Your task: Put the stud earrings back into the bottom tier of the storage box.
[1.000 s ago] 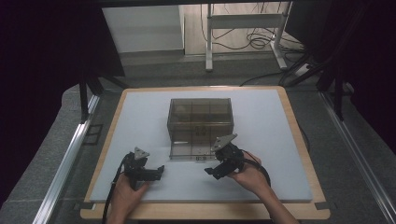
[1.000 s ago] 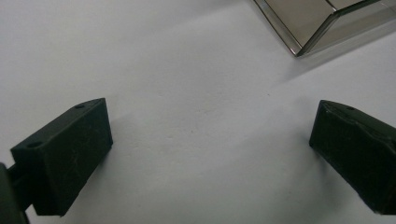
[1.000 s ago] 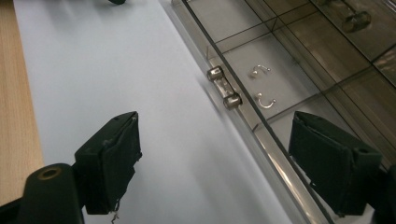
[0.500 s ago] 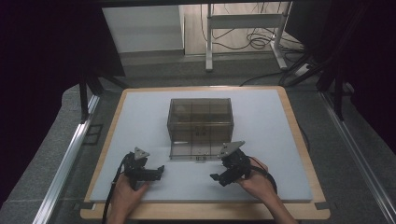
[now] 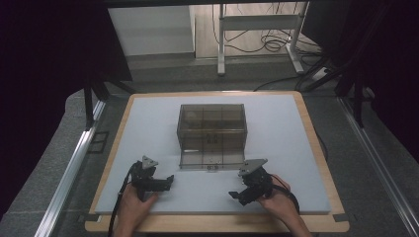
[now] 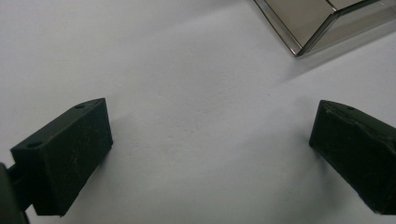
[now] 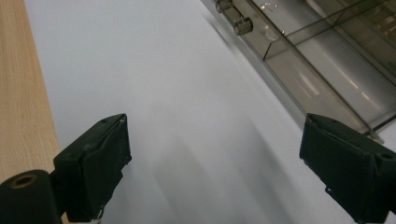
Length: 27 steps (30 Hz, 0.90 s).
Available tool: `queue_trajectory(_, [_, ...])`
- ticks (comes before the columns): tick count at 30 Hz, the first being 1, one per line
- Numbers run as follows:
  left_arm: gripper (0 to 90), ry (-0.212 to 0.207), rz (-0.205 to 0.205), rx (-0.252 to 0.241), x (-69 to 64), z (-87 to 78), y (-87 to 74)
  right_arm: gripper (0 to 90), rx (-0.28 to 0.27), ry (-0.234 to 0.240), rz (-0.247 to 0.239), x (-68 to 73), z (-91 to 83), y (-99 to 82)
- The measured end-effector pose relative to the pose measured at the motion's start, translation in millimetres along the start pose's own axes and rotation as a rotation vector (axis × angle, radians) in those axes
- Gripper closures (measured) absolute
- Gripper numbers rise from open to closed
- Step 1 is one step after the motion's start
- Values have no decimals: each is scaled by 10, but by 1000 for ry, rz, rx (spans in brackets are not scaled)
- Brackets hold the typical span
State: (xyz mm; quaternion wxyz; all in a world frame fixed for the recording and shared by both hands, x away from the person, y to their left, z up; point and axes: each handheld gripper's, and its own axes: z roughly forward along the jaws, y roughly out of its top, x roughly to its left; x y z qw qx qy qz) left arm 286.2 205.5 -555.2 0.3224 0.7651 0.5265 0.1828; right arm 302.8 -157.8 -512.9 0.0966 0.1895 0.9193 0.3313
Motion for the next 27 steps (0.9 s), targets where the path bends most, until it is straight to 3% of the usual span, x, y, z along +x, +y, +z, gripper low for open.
queue_trajectory(16, [0,0,0,0,1,0,0,62,-57,-4,29,9,53,-301])
queue_trajectory(27, [0,0,1,0,0,0,0,60,-68,-3,33,11,59,-318])
